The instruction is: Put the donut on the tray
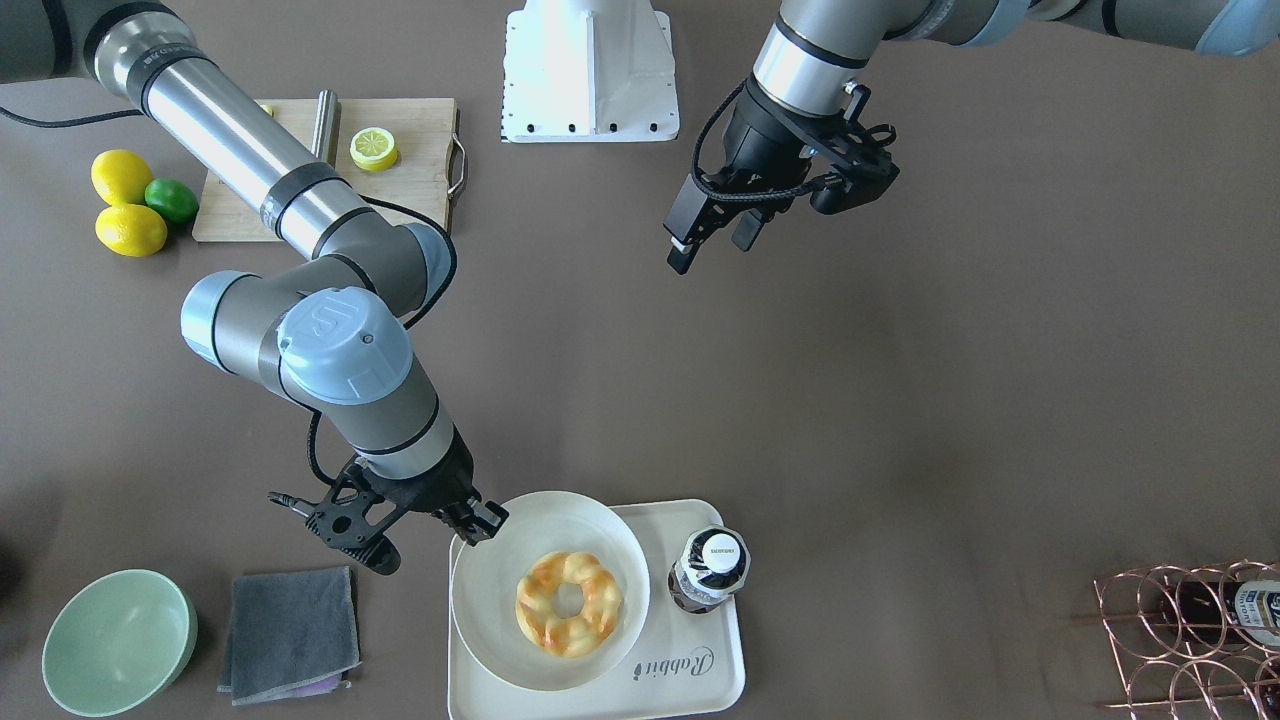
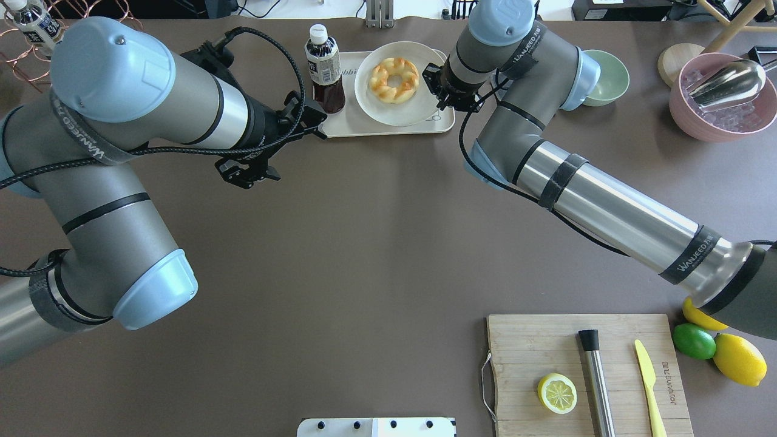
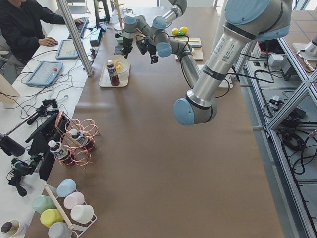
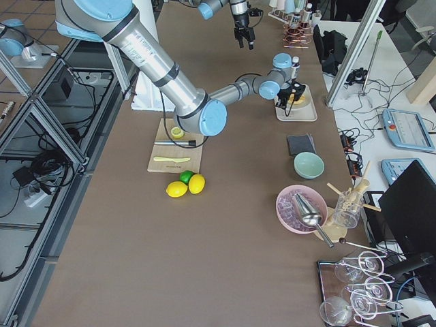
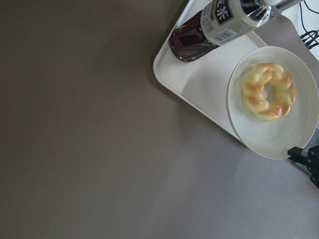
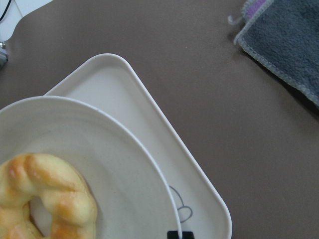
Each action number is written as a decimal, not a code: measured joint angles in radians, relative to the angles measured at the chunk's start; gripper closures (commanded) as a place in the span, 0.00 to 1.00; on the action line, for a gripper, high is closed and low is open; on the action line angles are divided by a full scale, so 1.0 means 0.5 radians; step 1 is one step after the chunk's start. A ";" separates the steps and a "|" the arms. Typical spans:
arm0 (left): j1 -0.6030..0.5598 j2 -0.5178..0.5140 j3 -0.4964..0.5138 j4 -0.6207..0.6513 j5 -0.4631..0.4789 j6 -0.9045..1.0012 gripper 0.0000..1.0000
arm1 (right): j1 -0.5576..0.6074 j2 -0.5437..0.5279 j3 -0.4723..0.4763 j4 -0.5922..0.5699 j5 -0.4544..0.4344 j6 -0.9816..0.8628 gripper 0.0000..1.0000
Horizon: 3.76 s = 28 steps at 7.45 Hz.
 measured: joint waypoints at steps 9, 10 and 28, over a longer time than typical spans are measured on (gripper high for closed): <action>-0.101 0.008 0.032 -0.063 -0.122 0.007 0.02 | 0.031 -0.024 0.115 0.051 -0.017 -0.019 0.00; -0.153 0.069 -0.022 -0.059 -0.171 0.015 0.02 | 0.056 -0.127 0.331 -0.084 0.021 -0.063 0.00; -1.835 1.236 0.587 -0.162 -0.856 2.721 0.02 | 1.529 -1.821 1.502 -1.445 0.657 -3.478 0.00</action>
